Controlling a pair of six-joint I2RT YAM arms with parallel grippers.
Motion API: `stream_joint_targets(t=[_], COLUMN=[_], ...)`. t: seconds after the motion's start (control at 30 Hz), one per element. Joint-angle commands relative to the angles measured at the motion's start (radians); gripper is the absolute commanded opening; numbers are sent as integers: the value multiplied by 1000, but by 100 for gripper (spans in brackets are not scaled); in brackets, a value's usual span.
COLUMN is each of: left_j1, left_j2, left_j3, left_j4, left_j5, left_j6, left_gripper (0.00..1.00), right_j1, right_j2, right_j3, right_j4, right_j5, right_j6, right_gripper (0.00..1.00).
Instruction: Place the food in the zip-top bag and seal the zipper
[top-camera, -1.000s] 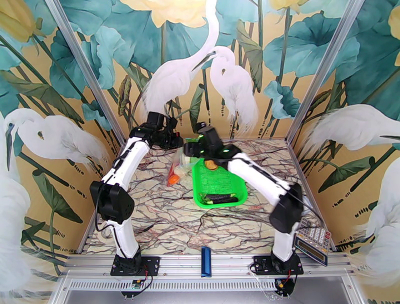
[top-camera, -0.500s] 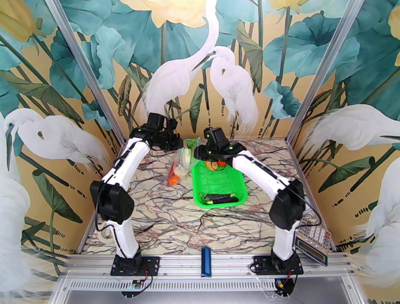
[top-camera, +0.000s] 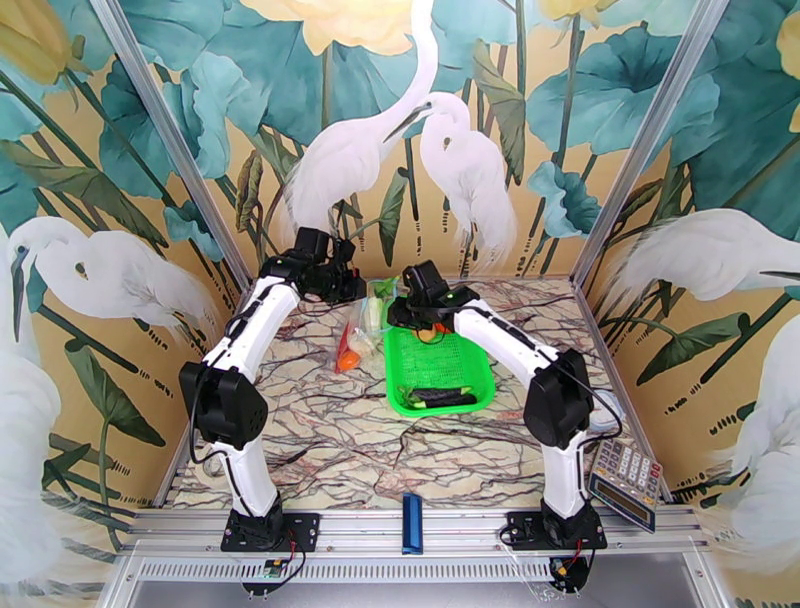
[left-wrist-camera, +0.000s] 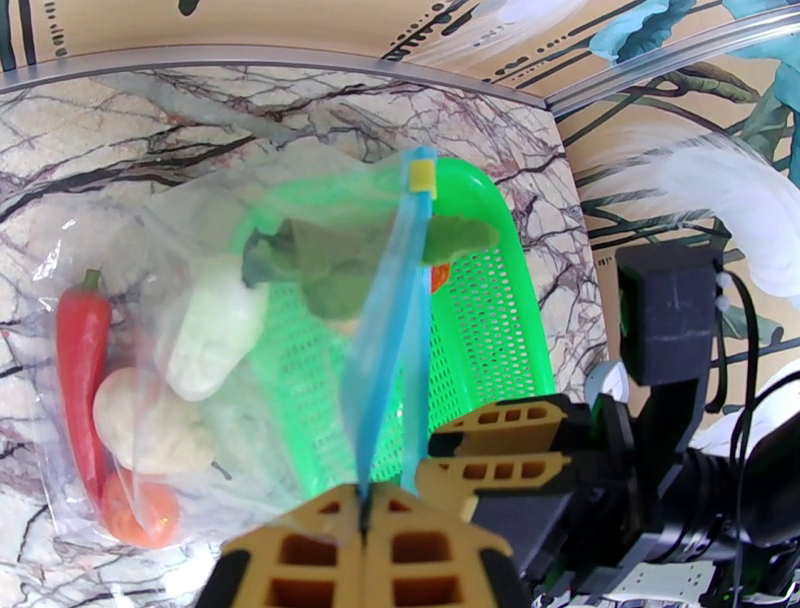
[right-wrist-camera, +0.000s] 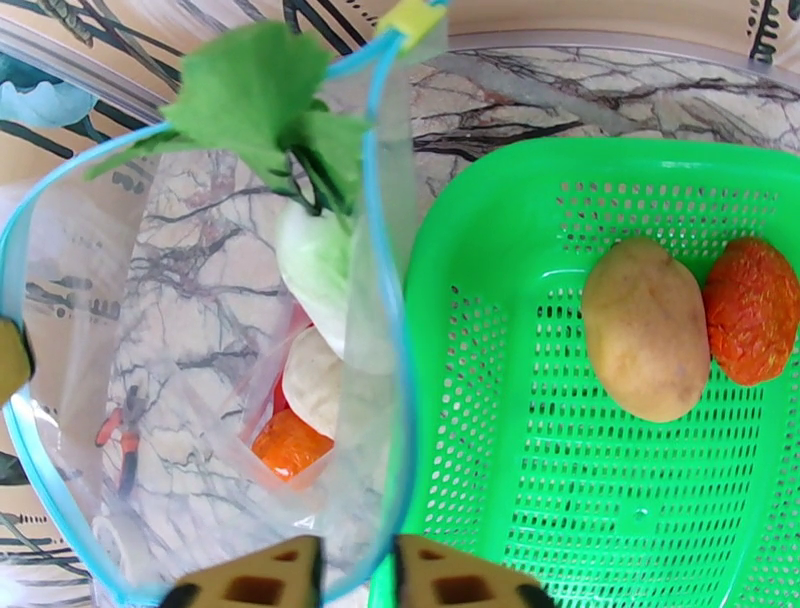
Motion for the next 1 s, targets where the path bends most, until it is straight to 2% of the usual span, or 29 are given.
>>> stream_joint_targets(t=[0.0,0.07,0.13,0.37,0.6,0.7,0.87,0.97], left_j1=[-3,-1,-1,2,3,3,17,44], left_j2=[-38,-39,-41,-41,-38,-42,-56,-78], left_j3=[-19,-21,-24,-25,-27,-33,-50,-48], left_j4=[13,13,14,16,20,22,18,-10], left_j5=[-15,-18,-19,-25,-26,-32,-53,-92], left_j6=[14,15,14,13,8,8,13,35], left_gripper=[0,0,0,0,0,0,0,0], right_j1=[-7,-9,-10,-16,-27,-27,-27,-27], right_j2=[26,16,0,-52,6,38,95,121], right_j3=[29,21,3,-24,9,36,144,250], right_j4=[-18,-13,-1,7,-6,-7,-30,-50], right_j5=[-18,-18,-16,-3,-71,-114,-164,-178], right_j6=[14,14,14,9,14,16,11,-4], right_gripper=[24,36,40,40,40,33,3,0])
